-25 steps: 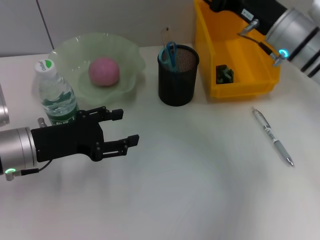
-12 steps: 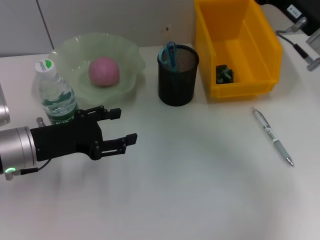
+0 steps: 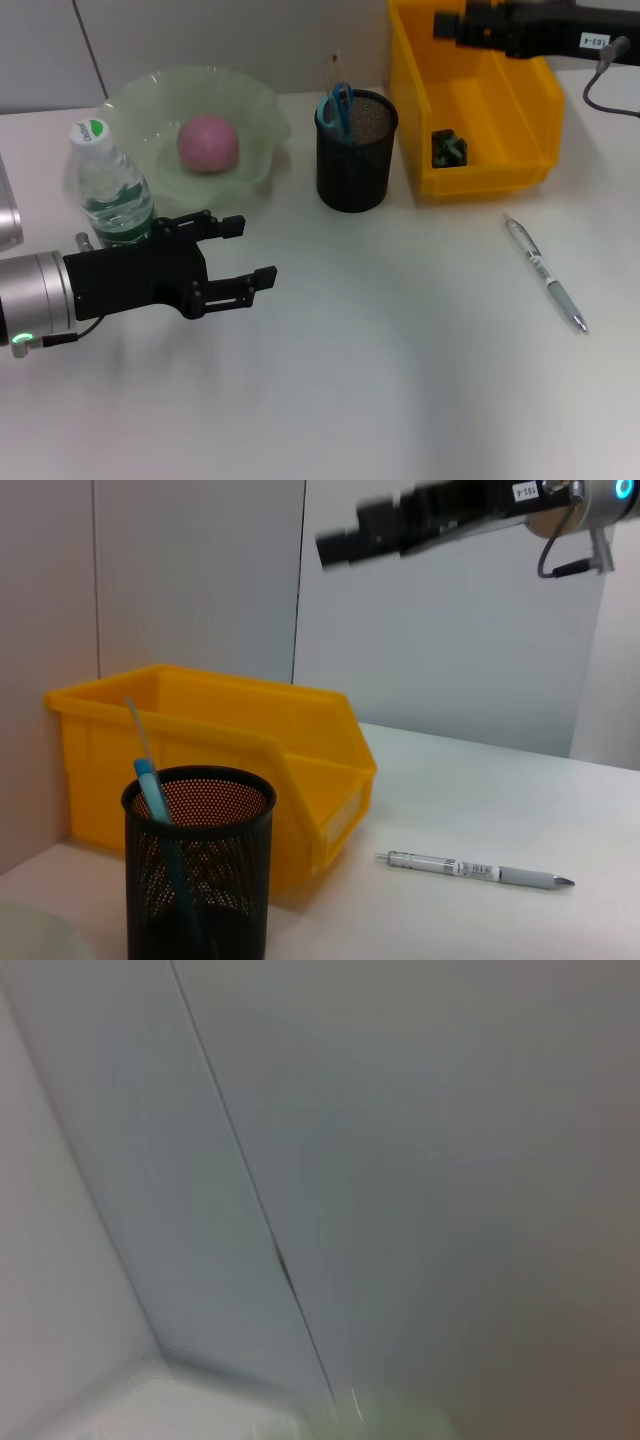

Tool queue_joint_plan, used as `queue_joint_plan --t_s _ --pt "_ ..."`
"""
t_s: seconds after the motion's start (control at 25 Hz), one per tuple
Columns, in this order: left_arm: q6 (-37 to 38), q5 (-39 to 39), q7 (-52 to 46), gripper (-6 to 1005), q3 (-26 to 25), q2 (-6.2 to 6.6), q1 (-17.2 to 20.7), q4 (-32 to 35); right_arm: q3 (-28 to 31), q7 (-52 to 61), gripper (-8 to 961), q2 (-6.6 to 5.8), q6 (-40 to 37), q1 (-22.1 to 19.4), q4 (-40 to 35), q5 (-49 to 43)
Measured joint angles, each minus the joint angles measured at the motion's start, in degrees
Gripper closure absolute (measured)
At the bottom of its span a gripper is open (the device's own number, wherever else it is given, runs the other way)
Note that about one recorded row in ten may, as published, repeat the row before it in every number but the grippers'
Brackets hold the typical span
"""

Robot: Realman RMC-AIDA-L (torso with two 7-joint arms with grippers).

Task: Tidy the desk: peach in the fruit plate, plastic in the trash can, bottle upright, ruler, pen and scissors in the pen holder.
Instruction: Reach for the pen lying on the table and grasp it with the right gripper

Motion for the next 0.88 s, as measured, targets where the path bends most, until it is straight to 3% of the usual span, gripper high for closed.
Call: queue_joint_plan --t_s 0.04,0.2,0.4,0.6,0.88 --pt "0.0 0.0 0.0 255 0.0 0.00 0.0 0.0 0.0 0.0 309 0.00 0.0 0.0 0.0 0.0" --pt "0.0 0.0 0.0 256 -0.1 0.05 0.0 0.0 -2.5 18.7 310 -0.70 -8.9 4.3 -8.3 -20.5" --pt "0.1 0.0 -0.1 257 -0.2 0.09 0.2 0.2 -2.7 26.7 310 -2.37 -18.3 9.5 -8.4 -30.0" --pt "0.1 0.0 -0.2 259 -0.1 0.10 0.3 0.4 -2.3 29.6 310 -4.63 -24.0 15.1 -1.0 -41.0" --pt "0.3 0.1 -0.4 261 -0.2 0.18 0.2 0.5 -2.7 29.6 310 -5.74 -21.4 18.5 7.6 -47.8"
